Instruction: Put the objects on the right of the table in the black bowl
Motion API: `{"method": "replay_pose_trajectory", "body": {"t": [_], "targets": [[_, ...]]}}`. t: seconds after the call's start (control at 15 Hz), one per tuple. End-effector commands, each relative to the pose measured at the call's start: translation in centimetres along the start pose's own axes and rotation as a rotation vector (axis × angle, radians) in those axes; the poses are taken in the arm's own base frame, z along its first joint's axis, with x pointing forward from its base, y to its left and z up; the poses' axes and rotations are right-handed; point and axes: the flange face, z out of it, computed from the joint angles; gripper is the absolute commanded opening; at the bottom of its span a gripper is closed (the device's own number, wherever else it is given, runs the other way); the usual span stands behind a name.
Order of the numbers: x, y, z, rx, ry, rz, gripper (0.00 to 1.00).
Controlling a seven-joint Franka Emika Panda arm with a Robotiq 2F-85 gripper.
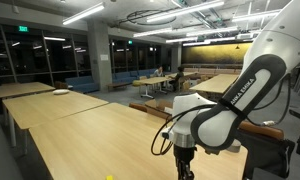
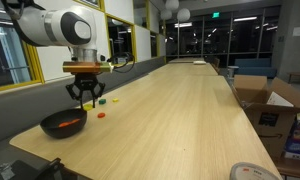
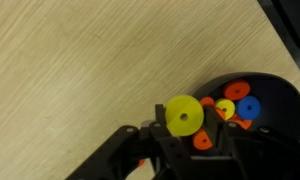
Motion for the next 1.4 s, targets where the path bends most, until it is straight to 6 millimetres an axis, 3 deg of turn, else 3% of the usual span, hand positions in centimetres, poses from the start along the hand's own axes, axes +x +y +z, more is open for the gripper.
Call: {"method": "replay_pose_trajectory", "body": {"t": [0.0, 0.4, 0.6, 0.67, 0.73, 0.87, 1.0, 1.07, 1.13, 1.33], "targets": [[1.7, -2.4, 1.2, 0.031, -0.054, -0.147, 0.24], [3.4, -7.1, 3.5, 0.033, -0.136, -0.315, 0.24], [4.1, -8.4, 4.1, 0.036, -0.164, -0.369, 0.24], [4.2, -8.6, 4.2, 0.03, -0.169, -0.374, 0.34], [4.3, -8.8, 4.2, 0.022, -0.17, -0.379, 0.67], [4.4, -8.7, 4.0, 0.013, -0.168, -0.389, 0.73], [4.3, -8.1, 2.7, -0.008, -0.161, -0.372, 0.88], [4.1, -7.7, 1.7, -0.025, -0.158, -0.357, 0.97], [3.6, -7.2, 0.1, -0.059, -0.142, -0.319, 1.0], [1.2, -5.0, -4.9, -0.127, -0.096, -0.169, 1.0]]}}
